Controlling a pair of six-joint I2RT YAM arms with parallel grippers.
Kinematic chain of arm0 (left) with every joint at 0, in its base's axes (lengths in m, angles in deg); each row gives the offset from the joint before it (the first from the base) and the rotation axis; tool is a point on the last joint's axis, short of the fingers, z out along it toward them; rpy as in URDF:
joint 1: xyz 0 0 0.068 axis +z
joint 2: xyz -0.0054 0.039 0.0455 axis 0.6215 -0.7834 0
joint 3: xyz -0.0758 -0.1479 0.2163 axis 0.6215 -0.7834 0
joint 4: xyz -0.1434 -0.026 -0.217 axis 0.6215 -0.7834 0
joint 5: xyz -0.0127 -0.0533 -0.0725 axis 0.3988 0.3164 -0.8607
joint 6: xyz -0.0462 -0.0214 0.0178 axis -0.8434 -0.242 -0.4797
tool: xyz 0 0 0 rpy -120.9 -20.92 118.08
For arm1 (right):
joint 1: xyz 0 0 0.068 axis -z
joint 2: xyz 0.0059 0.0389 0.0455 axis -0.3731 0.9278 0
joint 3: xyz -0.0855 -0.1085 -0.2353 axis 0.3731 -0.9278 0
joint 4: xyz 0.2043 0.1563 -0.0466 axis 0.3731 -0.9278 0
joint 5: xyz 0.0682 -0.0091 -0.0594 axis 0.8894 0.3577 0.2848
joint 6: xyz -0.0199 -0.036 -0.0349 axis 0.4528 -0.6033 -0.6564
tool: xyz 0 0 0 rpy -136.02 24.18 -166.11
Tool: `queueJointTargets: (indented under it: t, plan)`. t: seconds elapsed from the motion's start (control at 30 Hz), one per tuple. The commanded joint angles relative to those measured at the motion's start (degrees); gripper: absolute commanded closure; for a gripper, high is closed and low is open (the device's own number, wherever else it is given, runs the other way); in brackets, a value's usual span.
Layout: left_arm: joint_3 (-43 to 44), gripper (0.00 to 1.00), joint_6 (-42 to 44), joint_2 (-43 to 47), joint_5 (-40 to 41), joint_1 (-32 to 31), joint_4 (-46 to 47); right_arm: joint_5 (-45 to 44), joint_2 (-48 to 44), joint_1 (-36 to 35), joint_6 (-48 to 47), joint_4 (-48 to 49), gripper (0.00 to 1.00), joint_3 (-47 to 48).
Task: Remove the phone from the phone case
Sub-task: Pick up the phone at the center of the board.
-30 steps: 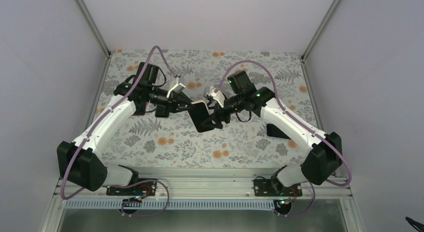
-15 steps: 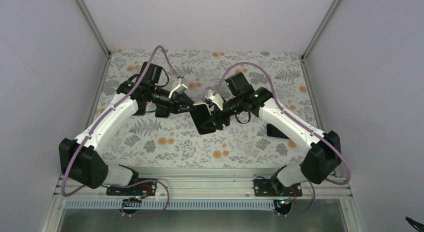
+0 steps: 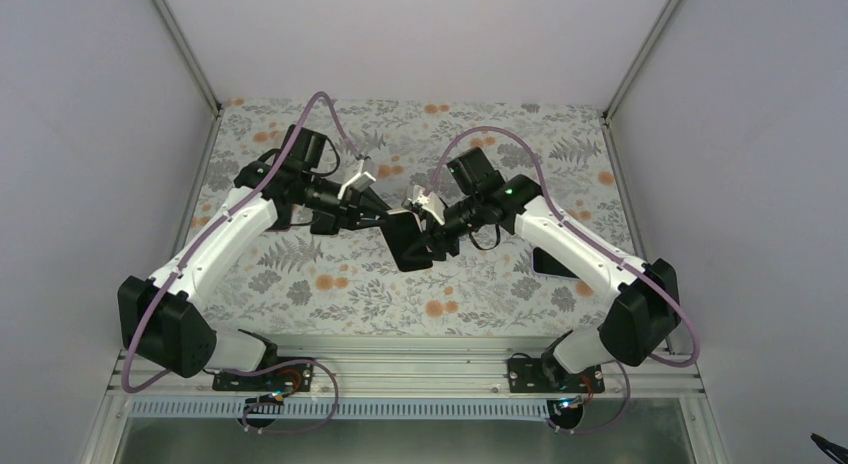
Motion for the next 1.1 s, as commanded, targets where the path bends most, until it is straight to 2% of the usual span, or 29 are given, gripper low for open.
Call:
queueJointTargets:
  t: [0.0,0.1,0.3,0.77,0.87,0.93,1.07]
  plan:
    - [1.9,0.98,3.3,0.1,-4.0,-0.7,0.0,4.6,1.7,-0.7,-1.3,-2.7,0.52,2.3]
    - [1.8,0.97,3.6,-0.1,-3.6,-1.2,-0.2,4.6,1.4,-0.7,-1.0,-2.8,0.57,3.2]
    - [1.7,0.98,3.9,-0.3,-2.6,-2.1,-0.6,4.8,1.6,-0.7,-0.6,-3.1,0.61,5.7]
    - [1.9,0.98,3.5,-0.5,-1.8,-2.5,0.0,4.7,1.7,-0.7,-0.7,-3.4,0.93,5.7]
    - [1.8,0.97,3.3,-0.4,-1.3,-2.5,0.2,4.5,1.8,-0.7,-0.6,-3.5,0.96,6.0]
    - [1.7,0.94,3.0,0.0,-0.8,-2.6,0.5,4.3,1.8,-0.7,-0.7,-3.7,0.96,6.3]
    - [1.9,0.78,2.7,0.2,-0.2,-2.5,0.6,3.8,1.8,-0.7,-0.8,-3.8,0.96,6.7]
